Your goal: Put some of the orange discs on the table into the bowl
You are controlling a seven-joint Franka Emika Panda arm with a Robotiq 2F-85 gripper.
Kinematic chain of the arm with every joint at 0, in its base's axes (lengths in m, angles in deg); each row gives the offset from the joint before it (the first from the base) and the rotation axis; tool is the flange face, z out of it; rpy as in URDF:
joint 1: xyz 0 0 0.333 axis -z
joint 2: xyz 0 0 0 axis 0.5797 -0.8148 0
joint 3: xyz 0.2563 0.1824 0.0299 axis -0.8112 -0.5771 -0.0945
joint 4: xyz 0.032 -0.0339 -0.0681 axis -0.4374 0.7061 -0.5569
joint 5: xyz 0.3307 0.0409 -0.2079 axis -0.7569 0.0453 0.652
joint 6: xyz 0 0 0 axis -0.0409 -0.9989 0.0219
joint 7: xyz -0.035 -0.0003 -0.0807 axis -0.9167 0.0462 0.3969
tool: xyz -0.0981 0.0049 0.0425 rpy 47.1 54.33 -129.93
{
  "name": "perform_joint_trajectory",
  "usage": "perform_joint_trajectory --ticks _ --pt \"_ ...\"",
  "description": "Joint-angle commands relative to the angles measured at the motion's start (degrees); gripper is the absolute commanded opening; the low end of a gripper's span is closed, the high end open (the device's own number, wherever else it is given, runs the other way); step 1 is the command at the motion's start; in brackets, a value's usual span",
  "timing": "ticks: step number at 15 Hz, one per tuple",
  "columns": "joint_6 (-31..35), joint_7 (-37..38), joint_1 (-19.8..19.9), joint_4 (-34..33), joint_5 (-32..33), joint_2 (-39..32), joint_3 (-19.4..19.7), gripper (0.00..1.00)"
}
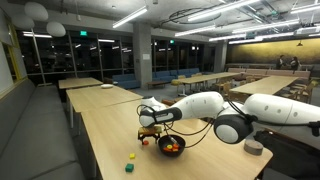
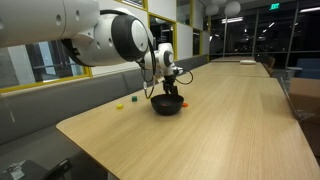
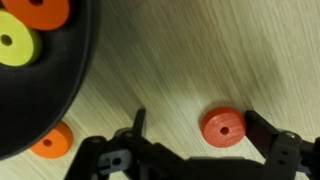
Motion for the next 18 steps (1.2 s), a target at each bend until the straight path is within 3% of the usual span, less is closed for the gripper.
perform_joint_trajectory --ticks 1,3,9,13,18 --pt "-1.41 1.14 0.23 -4.16 0.39 -2.21 0.68 0.75" --pt "-1.4 1.1 0.23 -4.22 0.45 -2.17 0.79 0.66" --pt "-1.58 1.16 0.2 -4.47 0.41 -2.04 1.33 0.19" --pt "-2.47 1.04 0.2 -4.17 0.39 -1.59 1.31 0.19" --pt "-8.36 1.07 -1.08 -3.14 1.74 0.94 2.28 0.19"
